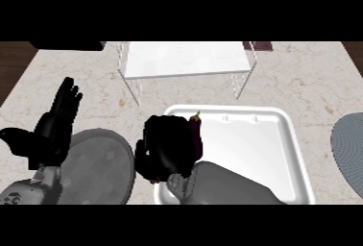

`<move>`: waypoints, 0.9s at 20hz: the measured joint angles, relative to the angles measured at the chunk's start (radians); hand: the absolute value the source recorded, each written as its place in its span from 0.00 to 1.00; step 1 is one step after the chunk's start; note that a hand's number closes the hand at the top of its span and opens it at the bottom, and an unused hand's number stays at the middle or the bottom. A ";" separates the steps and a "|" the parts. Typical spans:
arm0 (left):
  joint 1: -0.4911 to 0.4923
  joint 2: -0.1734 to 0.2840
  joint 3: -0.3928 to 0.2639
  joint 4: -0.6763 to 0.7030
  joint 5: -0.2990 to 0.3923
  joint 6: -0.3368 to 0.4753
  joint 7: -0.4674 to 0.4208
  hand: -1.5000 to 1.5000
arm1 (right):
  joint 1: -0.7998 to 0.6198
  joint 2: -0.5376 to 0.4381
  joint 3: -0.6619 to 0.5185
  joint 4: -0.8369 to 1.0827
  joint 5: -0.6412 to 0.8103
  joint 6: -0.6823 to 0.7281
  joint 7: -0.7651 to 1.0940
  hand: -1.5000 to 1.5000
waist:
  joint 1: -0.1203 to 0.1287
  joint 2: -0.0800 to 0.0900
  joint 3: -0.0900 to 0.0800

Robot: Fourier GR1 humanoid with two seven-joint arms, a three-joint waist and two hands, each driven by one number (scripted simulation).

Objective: Pick the sweet potato from the tray and place it in the tiered shelf

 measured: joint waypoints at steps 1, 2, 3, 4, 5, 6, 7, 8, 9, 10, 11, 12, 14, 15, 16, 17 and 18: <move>0.004 -0.005 -0.002 0.006 -0.003 0.002 -0.008 0.50 | -0.021 0.000 -0.009 -0.018 0.007 -0.023 0.008 1.00 | -0.001 -0.001 0.000; 0.001 -0.007 -0.002 0.007 -0.005 0.005 -0.003 0.50 | -0.044 0.000 -0.029 -0.040 0.015 -0.036 0.017 1.00 | -0.006 -0.003 0.000; 0.001 -0.011 -0.001 0.012 -0.007 0.010 -0.003 0.50 | -0.061 0.000 -0.042 -0.051 0.032 -0.054 0.025 1.00 | -0.010 -0.003 -0.001; 0.011 -0.007 0.004 0.011 -0.005 0.007 -0.005 0.50 | -0.080 -0.001 -0.060 -0.063 0.052 -0.065 0.036 1.00 | -0.011 -0.005 -0.001; 0.017 -0.007 0.005 0.010 -0.003 0.005 -0.005 0.50 | -0.103 -0.001 -0.080 -0.077 0.069 -0.070 0.048 1.00 | -0.015 -0.007 -0.001; 0.017 -0.006 0.009 0.013 -0.004 0.005 -0.009 0.50 | -0.126 -0.002 -0.102 -0.086 0.086 -0.073 0.060 1.00 | -0.020 -0.008 -0.001; 0.019 -0.009 0.007 0.011 -0.009 0.009 -0.011 0.50 | -0.142 -0.002 -0.117 -0.096 0.103 -0.075 0.072 1.00 | -0.023 -0.008 -0.001; 0.016 -0.003 0.015 0.013 -0.005 0.003 -0.010 0.50 | -0.162 -0.002 -0.130 -0.094 0.124 -0.077 0.082 1.00 | -0.025 -0.008 -0.001; 0.019 -0.002 0.018 0.010 -0.005 0.003 -0.008 0.50 | -0.186 -0.003 -0.148 -0.095 0.140 -0.072 0.094 1.00 | -0.027 -0.009 -0.002; 0.018 0.000 0.027 0.017 -0.001 0.000 -0.014 0.50 | -0.204 -0.003 -0.162 -0.091 0.153 -0.068 0.103 1.00 | -0.028 -0.008 -0.002; 0.015 -0.002 0.030 0.023 -0.002 0.001 -0.015 0.50 | -0.219 -0.003 -0.173 -0.091 0.165 -0.064 0.111 1.00 | -0.030 -0.007 -0.002; 0.017 0.002 0.036 0.024 0.000 -0.002 -0.015 0.50 | -0.230 -0.003 -0.188 -0.098 0.177 -0.058 0.118 1.00 | -0.033 -0.007 -0.002; 0.019 -0.002 0.032 0.023 -0.006 -0.002 -0.016 0.50 | -0.248 -0.003 -0.205 -0.090 0.199 -0.052 0.127 1.00 | -0.033 -0.006 -0.001; 0.023 -0.005 0.031 0.018 -0.006 -0.003 -0.016 0.50 | -0.252 -0.003 -0.228 -0.083 0.208 -0.049 0.122 1.00 | -0.034 -0.005 -0.001; 0.031 -0.002 0.034 0.014 -0.002 -0.010 -0.019 0.50 | -0.262 -0.002 -0.250 -0.074 0.216 -0.045 0.120 1.00 | -0.033 -0.005 -0.001; 0.029 -0.008 0.030 0.013 -0.006 -0.006 -0.017 0.50 | -0.266 -0.002 -0.261 -0.058 0.225 -0.047 0.114 1.00 | -0.032 -0.003 -0.001; 0.028 -0.014 0.027 0.015 -0.012 -0.003 -0.021 0.50 | -0.272 -0.002 -0.273 -0.049 0.236 -0.048 0.111 1.00 | -0.032 -0.002 -0.001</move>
